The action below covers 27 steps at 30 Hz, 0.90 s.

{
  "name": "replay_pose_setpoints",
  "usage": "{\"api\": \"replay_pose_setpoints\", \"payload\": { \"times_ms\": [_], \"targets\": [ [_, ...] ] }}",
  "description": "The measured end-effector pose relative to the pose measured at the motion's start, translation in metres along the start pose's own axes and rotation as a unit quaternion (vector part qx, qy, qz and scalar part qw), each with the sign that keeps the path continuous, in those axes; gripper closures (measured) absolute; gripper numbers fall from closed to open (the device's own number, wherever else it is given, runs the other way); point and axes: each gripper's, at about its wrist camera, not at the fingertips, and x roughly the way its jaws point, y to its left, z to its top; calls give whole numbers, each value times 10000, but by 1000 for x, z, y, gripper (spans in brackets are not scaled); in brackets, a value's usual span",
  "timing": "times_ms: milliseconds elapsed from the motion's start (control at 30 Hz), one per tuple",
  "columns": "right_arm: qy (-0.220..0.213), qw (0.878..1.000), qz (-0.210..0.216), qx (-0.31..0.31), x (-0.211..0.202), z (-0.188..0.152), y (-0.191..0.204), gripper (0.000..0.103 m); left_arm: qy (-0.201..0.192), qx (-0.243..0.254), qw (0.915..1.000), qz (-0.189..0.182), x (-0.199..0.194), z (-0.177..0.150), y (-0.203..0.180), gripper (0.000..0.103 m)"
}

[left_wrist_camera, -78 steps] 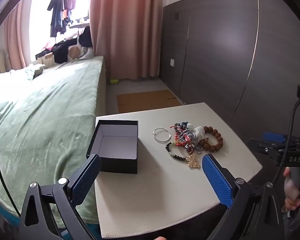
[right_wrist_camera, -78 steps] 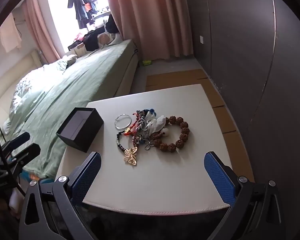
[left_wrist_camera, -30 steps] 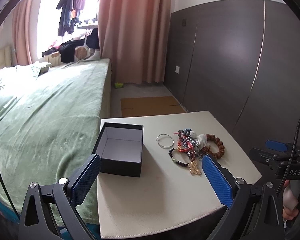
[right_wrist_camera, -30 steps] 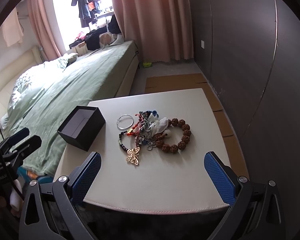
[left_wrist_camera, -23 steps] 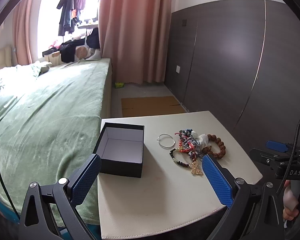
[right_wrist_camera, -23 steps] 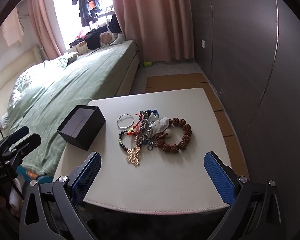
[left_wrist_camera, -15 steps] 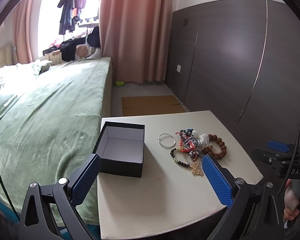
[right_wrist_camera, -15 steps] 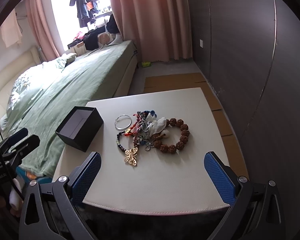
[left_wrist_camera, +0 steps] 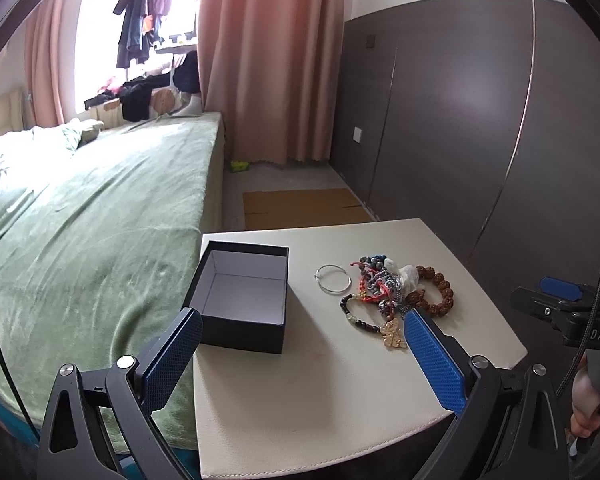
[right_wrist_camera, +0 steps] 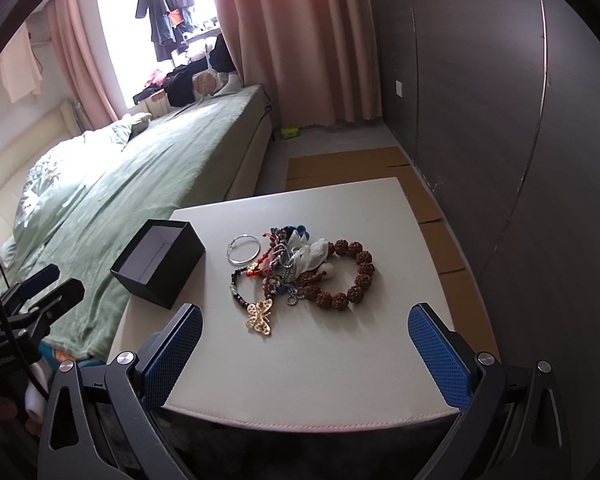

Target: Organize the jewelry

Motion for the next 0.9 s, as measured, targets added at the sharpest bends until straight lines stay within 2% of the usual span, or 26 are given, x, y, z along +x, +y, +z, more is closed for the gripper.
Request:
{"api": "replay_pose_setpoints", "payload": {
  "times_ms": [367,667,733,833,900],
  "targets": [
    [-90,9998,24,178,-4,7,-9,0,12,-34,10000,-61,6,4,-3,2],
    [-177,9981,26,583,-4,17,-32,0,88,-188,9997,-161,31,15,-9,2],
    [-185,9967,-53,792,-2,21,-46,0,125,-205,9995,-184,40,16,-12,5],
    [-138,9930,43,1176,5,24,-65,3,254,-276,9989,-292,55,18,-15,10],
    [-42,9900,86,1407,13,26,-75,10,356,-329,9981,-384,65,18,-19,14]
  ]
}}
